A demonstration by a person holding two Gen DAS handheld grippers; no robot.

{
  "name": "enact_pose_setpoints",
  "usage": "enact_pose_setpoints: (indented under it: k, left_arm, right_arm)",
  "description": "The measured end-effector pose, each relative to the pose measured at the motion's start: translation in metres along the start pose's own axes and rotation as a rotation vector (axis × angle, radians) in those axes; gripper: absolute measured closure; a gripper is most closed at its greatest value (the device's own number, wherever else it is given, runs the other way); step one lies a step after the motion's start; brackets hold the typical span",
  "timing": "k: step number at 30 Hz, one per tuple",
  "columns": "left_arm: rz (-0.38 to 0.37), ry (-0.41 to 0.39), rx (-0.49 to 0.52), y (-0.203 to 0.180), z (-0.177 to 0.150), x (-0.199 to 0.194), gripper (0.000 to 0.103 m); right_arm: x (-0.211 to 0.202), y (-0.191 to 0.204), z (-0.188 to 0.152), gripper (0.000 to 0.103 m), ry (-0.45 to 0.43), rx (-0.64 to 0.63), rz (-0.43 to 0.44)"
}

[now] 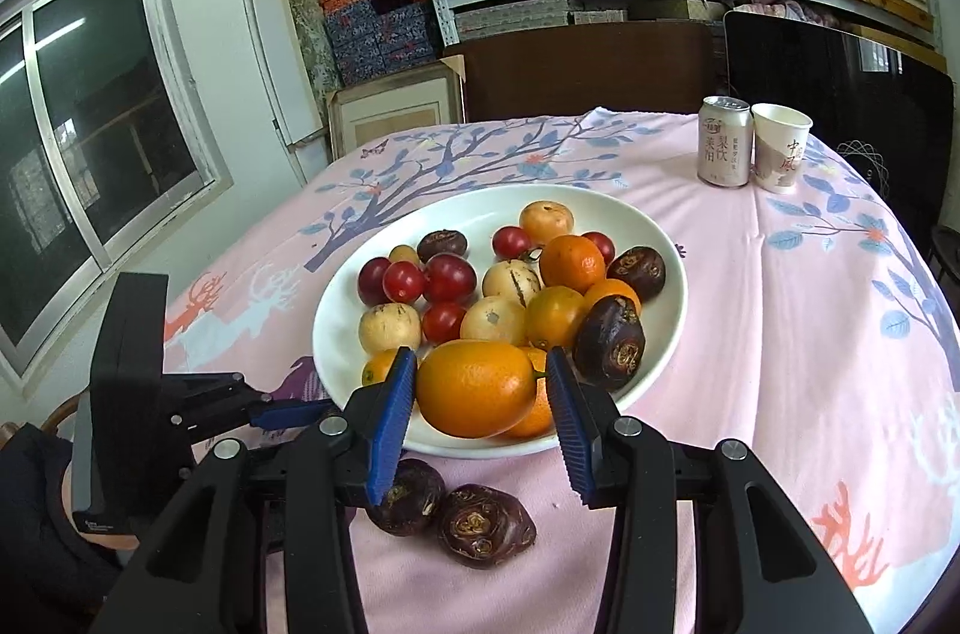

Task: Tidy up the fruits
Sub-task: 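Carry the purple fruit and orange onto the plate and open both tools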

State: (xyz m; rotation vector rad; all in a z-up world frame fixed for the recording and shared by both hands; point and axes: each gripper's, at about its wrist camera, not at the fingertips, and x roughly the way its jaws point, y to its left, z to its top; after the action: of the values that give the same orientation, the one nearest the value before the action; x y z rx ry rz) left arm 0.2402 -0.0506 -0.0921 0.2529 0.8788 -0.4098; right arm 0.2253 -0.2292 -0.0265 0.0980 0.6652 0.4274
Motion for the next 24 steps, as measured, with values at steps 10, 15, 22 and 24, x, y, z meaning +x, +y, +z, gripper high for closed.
enact_pose_setpoints:
  k: [10, 15, 22, 24]
  left_arm:
    - [-0.05, -0.14, -0.024, -0.003, 0.002, -0.056, 0.065]
    - [-0.016, -0.208, -0.053, 0.014, 0.057, -0.059, 0.065]
    - [0.039, -0.123, -0.15, 0.045, 0.113, 0.005, 0.048]
    - [0.044, -0.138, -0.193, 0.052, 0.108, 0.004, 0.04]
  right_arm:
    - [-0.01, -0.004, 0.004, 0.058, -0.032, 0.007, -0.003]
    - [-0.002, -0.003, 0.031, 0.059, -0.063, -0.007, -0.034]
    - [0.043, -0.008, 0.059, 0.05, -0.054, -0.023, -0.042]
    - [0.043, -0.012, 0.057, 0.041, -0.077, -0.009, -0.057]
